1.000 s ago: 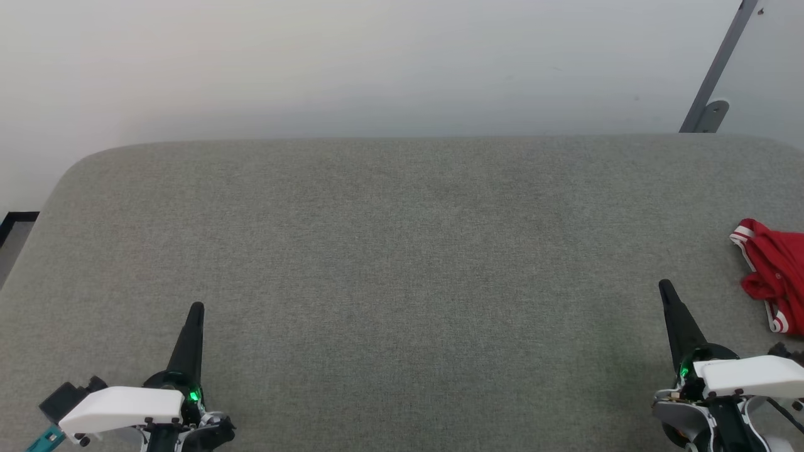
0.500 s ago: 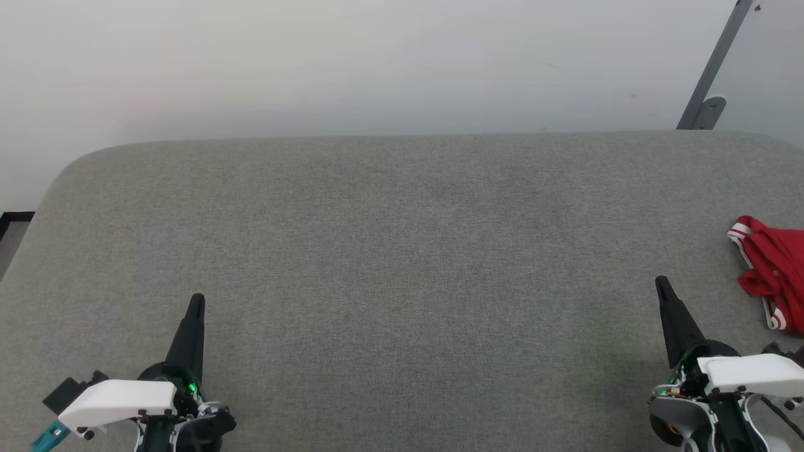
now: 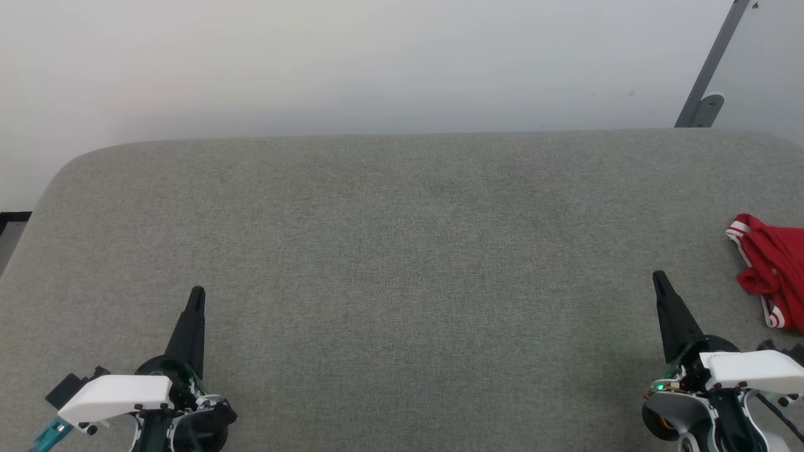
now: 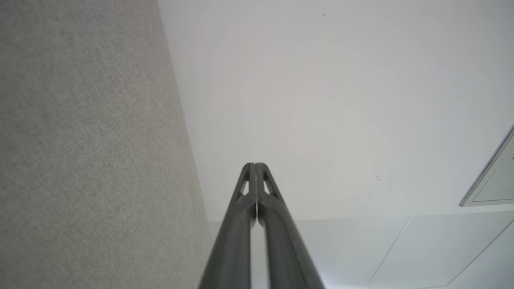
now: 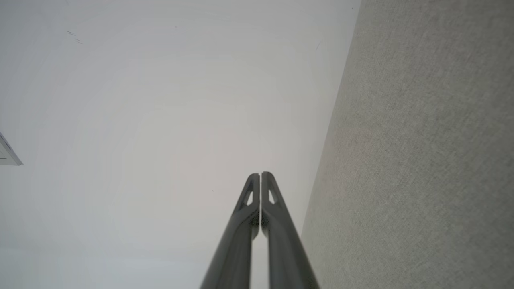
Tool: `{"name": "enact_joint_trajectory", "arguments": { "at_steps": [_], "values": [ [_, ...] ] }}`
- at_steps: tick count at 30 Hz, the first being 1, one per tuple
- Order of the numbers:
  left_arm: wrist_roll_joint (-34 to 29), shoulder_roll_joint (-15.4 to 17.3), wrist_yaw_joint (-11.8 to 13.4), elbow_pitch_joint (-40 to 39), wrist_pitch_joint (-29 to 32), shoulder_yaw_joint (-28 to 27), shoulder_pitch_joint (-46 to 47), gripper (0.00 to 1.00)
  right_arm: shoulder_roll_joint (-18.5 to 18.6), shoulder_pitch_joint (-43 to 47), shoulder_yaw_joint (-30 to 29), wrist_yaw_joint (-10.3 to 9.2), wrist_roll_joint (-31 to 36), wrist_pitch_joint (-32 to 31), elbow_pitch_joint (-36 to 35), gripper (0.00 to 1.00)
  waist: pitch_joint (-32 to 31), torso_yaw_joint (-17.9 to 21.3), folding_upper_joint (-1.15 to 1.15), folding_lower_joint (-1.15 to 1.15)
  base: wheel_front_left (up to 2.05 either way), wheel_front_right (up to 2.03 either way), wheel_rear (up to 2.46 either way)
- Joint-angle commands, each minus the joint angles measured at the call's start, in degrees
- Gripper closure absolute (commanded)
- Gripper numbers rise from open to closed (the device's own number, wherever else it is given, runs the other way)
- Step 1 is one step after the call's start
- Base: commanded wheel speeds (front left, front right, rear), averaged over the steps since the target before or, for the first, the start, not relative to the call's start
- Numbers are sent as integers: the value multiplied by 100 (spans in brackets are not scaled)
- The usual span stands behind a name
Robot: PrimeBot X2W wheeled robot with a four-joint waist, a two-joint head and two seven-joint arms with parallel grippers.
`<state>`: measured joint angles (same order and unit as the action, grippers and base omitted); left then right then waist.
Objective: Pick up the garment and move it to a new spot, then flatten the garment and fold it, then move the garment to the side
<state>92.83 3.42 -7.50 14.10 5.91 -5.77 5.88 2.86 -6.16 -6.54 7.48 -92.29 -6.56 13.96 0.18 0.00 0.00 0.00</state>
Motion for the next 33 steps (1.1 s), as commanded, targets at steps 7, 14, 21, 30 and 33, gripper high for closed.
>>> {"name": "enact_joint_trajectory", "arguments": {
  "at_steps": [7,14,21,30,33],
  "values": [
    [14,-18,2,-2,33,-28,72,100,-11,-19,-5,2,-21,-11,18,100,0,0,0,0,0,0,0],
    [5,-24,2,-2,41,-36,73,100,-11,-19,-3,2,-21,-11,18,100,0,0,0,0,0,0,0],
    [-3,-28,2,-2,44,-41,74,100,-11,-19,-4,2,-21,-10,18,100,0,0,0,0,0,0,0],
    [-10,-33,2,-2,44,-47,75,100,-11,-19,-2,2,-22,-10,18,100,0,0,0,0,0,0,0],
    [-10,-34,2,-2,42,-49,75,100,-11,-19,-3,2,-22,-10,18,100,0,0,0,0,0,0,0]
  ]
}}
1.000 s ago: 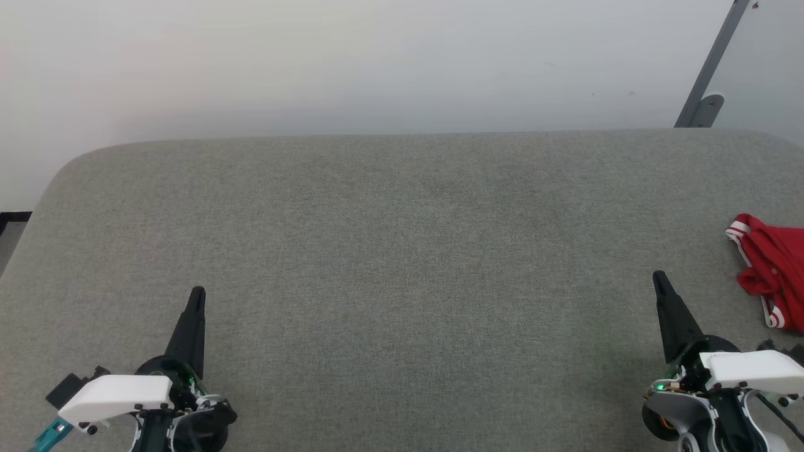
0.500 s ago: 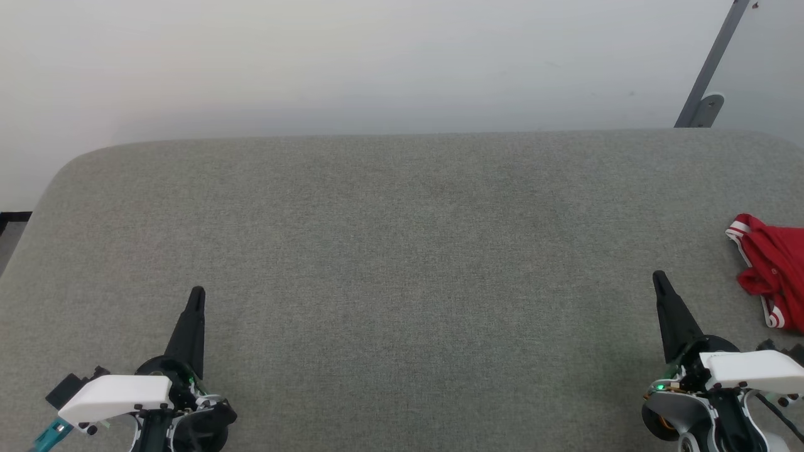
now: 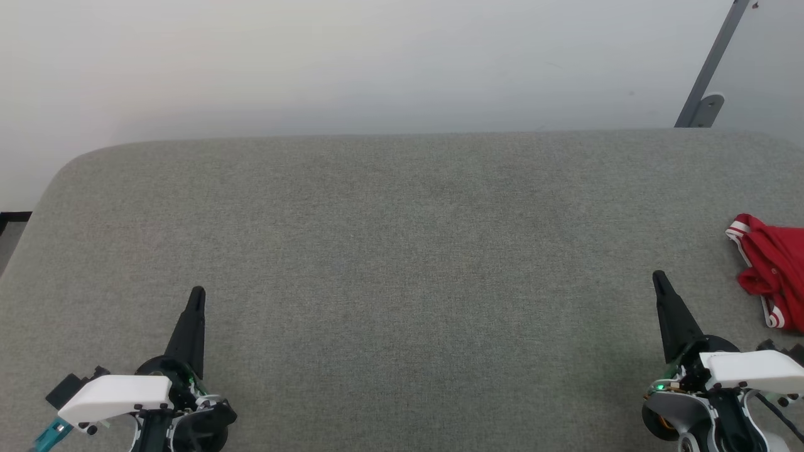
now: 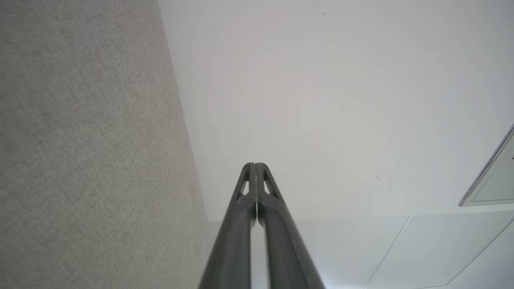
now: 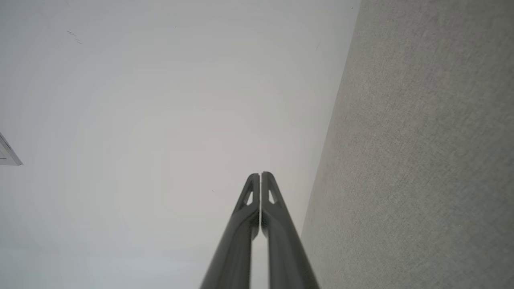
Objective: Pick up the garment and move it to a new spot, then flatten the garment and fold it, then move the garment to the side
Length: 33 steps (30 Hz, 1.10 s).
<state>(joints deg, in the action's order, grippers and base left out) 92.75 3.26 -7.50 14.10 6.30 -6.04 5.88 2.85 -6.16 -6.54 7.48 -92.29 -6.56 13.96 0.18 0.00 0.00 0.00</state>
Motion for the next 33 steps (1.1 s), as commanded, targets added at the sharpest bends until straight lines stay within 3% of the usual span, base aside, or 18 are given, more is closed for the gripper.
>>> {"name": "enact_joint_trajectory", "arguments": {
  "at_steps": [1,33],
  "values": [
    [-4,-18,2,-2,4,-23,74,100,-10,-19,-4,2,-22,-10,18,100,0,0,0,0,0,0,0],
    [-21,-26,2,-1,25,-39,77,100,-10,-19,-3,2,-23,-9,18,100,0,0,0,0,0,0,0]
  ]
}}
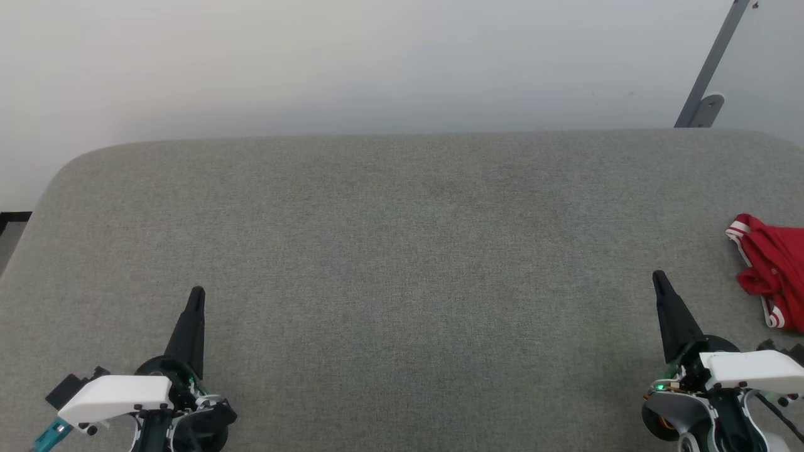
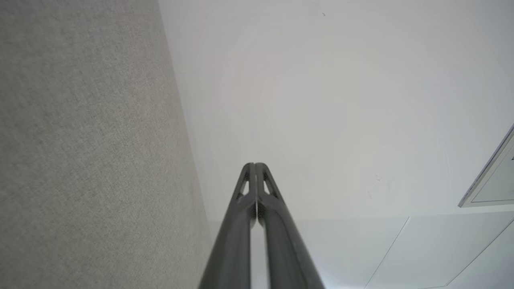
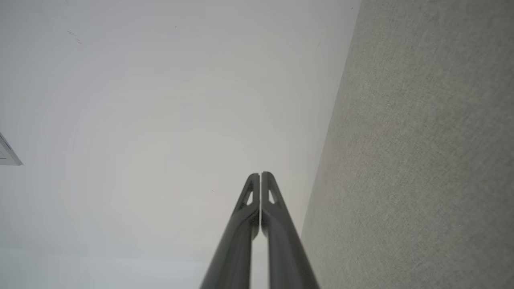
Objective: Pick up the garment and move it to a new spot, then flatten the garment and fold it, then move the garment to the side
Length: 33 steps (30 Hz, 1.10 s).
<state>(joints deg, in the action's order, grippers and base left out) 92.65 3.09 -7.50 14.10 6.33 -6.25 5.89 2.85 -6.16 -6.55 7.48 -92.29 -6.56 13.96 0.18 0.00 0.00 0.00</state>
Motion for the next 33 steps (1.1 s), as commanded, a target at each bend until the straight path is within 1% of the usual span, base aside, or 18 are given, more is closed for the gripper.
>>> {"name": "enact_joint_trajectory", "arguments": {
  "at_steps": [1,33],
  "values": [
    [-12,-9,2,-1,22,-18,76,100,-10,-19,-1,2,-23,-9,18,100,0,0,0,0,0,0,0],
    [-27,-17,2,-1,34,-28,78,100,-10,-19,-1,2,-24,-8,18,100,0,0,0,0,0,0,0]
  ]
}}
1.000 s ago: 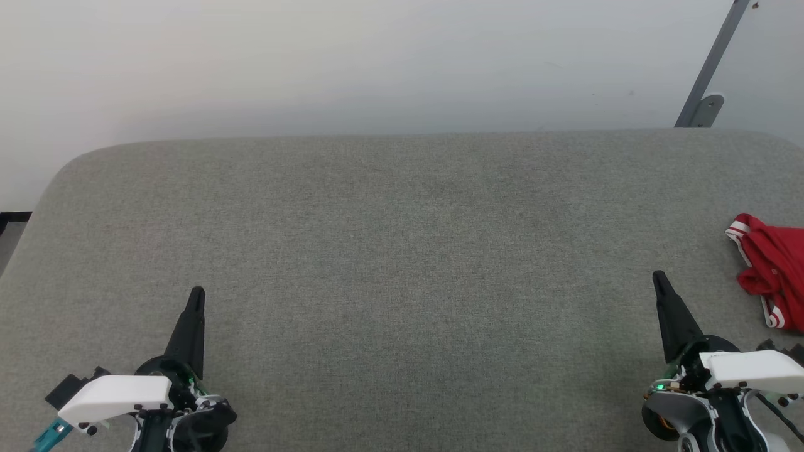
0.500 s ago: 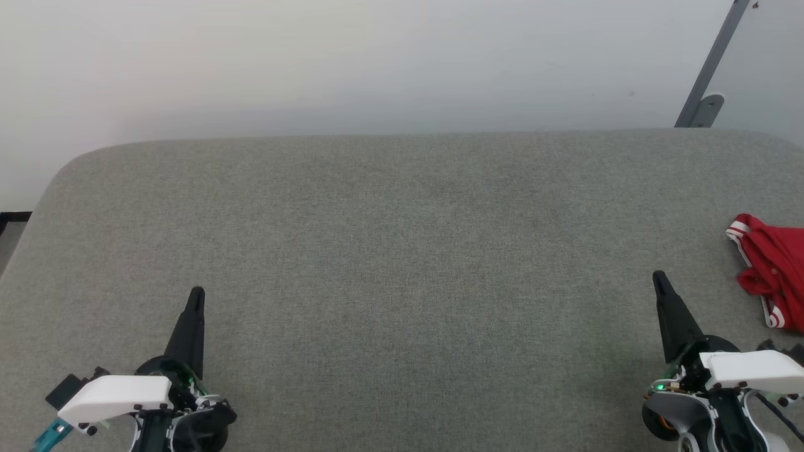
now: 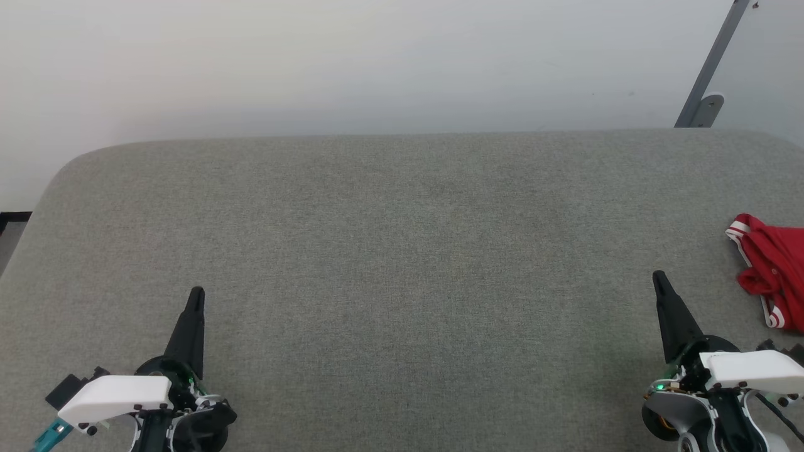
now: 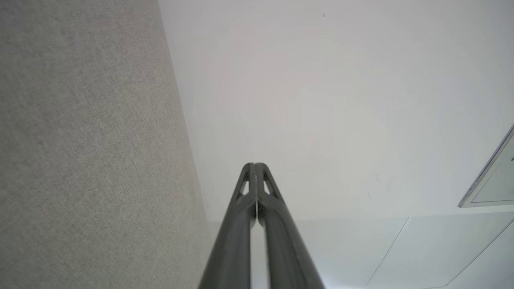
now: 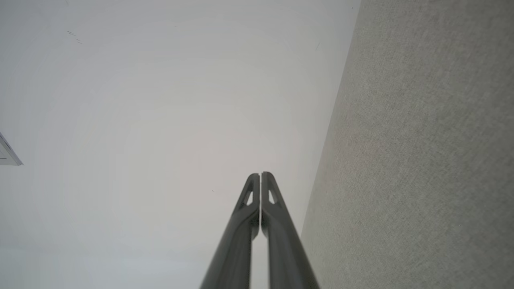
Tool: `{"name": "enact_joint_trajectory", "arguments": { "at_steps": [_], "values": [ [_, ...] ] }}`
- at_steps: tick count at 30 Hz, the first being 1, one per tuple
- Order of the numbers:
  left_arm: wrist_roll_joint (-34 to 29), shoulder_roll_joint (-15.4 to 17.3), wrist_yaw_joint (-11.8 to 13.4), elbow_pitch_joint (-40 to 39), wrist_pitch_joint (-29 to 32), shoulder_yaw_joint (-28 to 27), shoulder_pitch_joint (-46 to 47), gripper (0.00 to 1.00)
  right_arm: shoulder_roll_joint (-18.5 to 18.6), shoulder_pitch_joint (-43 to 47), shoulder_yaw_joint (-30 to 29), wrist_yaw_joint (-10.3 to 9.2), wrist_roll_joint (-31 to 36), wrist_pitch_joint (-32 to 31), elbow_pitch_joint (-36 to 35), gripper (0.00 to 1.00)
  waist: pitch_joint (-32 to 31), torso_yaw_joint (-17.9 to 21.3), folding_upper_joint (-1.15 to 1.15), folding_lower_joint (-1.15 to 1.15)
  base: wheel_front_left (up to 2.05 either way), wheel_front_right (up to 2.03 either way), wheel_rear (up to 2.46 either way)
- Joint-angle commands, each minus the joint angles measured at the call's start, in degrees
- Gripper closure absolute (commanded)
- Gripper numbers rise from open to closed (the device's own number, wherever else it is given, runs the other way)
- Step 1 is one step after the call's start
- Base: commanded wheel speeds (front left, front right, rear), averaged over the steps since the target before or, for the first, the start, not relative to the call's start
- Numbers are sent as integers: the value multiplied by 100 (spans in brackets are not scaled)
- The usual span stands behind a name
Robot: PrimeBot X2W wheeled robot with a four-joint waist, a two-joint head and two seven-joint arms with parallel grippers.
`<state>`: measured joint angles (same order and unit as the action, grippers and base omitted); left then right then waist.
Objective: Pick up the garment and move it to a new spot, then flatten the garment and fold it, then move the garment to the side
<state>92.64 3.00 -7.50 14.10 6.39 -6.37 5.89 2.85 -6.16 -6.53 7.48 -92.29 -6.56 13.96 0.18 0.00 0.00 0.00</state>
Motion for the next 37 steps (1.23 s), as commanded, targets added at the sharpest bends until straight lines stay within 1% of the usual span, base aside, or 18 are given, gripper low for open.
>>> {"name": "enact_joint_trajectory", "arguments": {
  "at_steps": [1,37],
  "values": [
    [-27,-8,2,-1,29,-16,77,100,-10,-19,-3,2,-24,-8,18,100,0,0,0,0,0,0,0],
    [-33,-12,2,-1,30,-23,79,100,-10,-19,-2,2,-24,-7,18,100,0,0,0,0,0,0,0]
  ]
}}
